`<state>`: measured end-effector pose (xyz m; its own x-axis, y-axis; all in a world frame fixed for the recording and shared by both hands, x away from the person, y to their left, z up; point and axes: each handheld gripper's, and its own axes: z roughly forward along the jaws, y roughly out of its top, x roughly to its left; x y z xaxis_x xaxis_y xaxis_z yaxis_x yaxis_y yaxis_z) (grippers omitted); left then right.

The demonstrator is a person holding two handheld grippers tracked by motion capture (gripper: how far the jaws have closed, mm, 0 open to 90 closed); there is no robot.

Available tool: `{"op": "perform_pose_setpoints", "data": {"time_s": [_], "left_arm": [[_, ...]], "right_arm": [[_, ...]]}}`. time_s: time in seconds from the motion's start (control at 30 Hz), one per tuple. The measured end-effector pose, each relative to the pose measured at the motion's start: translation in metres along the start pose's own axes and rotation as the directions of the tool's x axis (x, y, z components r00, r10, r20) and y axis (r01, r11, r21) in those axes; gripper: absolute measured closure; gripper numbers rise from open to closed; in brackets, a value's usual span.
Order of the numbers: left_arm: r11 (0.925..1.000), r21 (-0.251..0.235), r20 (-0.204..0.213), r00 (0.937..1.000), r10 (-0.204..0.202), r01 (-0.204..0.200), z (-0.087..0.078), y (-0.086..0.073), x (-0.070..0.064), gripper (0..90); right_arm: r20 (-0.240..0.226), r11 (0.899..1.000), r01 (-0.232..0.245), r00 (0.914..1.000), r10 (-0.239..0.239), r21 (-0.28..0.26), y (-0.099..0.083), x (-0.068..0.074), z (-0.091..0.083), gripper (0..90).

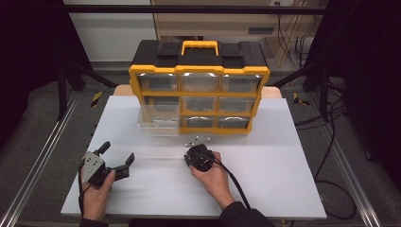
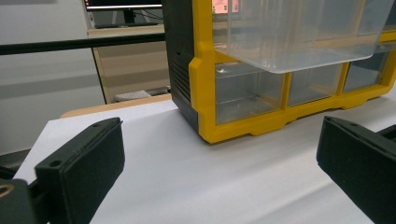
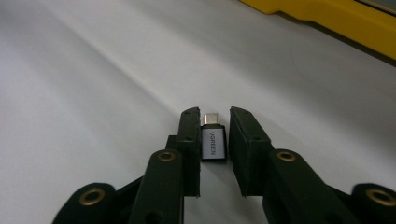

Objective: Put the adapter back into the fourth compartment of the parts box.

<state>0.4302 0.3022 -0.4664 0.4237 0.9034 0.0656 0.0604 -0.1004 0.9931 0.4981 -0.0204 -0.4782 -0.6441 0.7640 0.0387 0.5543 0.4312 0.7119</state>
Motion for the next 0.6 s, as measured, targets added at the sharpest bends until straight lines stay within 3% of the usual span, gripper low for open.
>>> {"op": "perform_pose_setpoints", "data": {"time_s": [0.17, 0.27, 0.6], "left_arm": [[1.0, 0.001, 0.003, 1.0, -0.001, 0.001, 0.001, 0.0, 0.0, 0.5], [1.0, -0.001, 0.004, 1.0, 0.0, 0.0, 0.001, 0.0, -0.001, 0.5], [1.0, 0.002, 0.001, 1.0, -0.005, 0.005, 0.0, -0.001, 0.001, 0.5]], "right_arm": [[-0.036, 0.999, -0.037, 0.9987, 0.037, 0.001, 0.0, -0.005, 0.0, 76.4], [-0.057, 0.999, -0.033, 0.9979, 0.032, -0.016, -0.001, -0.008, -0.002, 76.4], [-0.059, 0.995, -0.052, 0.9971, 0.047, -0.086, -0.003, -0.016, -0.025, 76.5]]}}
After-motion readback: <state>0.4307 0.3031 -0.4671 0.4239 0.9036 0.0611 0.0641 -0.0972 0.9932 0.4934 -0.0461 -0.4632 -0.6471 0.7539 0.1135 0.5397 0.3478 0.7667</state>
